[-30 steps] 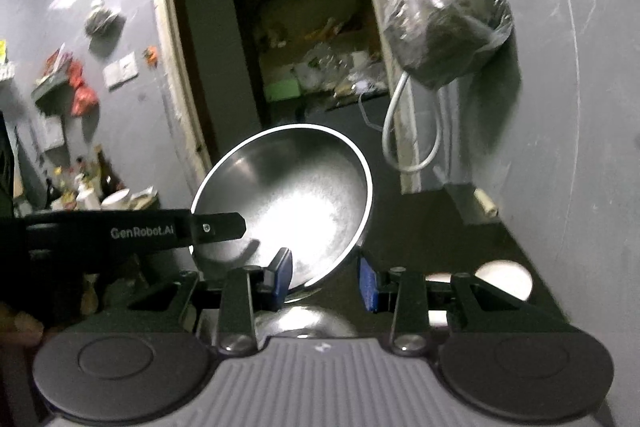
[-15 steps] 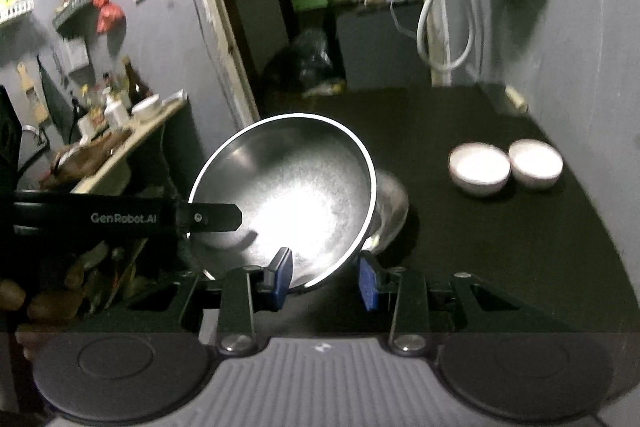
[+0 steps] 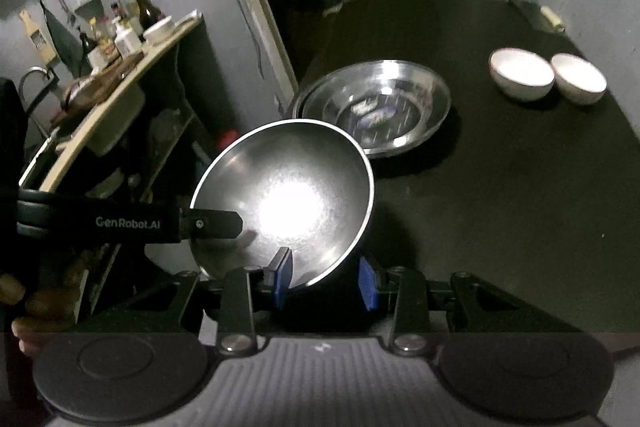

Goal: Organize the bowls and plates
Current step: 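Lift the handled steel bowl with the left tool and carry it over the basin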

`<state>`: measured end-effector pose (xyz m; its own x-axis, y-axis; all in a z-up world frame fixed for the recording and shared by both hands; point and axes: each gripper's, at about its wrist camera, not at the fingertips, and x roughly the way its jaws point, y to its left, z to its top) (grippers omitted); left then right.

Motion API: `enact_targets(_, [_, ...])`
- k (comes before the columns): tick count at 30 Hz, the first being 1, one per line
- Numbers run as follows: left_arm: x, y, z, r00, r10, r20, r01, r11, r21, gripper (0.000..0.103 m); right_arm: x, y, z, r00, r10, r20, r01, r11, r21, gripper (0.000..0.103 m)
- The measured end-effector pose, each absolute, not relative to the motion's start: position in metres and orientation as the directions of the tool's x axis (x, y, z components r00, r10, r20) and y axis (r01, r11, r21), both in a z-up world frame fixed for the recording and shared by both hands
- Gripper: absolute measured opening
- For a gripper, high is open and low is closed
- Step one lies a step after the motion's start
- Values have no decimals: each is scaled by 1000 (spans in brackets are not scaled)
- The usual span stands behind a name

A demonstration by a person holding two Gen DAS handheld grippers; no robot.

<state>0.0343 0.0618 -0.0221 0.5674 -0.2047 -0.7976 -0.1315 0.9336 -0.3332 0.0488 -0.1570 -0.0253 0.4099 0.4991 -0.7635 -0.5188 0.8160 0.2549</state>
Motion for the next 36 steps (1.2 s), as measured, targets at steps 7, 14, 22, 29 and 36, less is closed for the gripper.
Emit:
enact_targets(7, [39,62,-29,532,-208,-821,-144,933,-330,19,54,-156,-33,368,489,-791,-501,821,274,40])
enact_targets(14, [44,61,-33,518,-216,-828,-150,930,-337,19,55,-155,-34,363,482,-798,-492,826,275,40])
enact_targets(22, [48,59,-38,509,-209,-835,-157,931,-329,19,56,-153,-37,358,480,-801,-490,827,276,40])
enact_targets(29, [49,57,-40,505,-209,-837,-160,931,-329,19,56,-153,-38,357,479,-802,-486,829,278,40])
enact_targets(36, [51,58,-44,501,-200,-842,-180,928,-327,20,59,-150,-41,362,476,-802,-485,830,274,40])
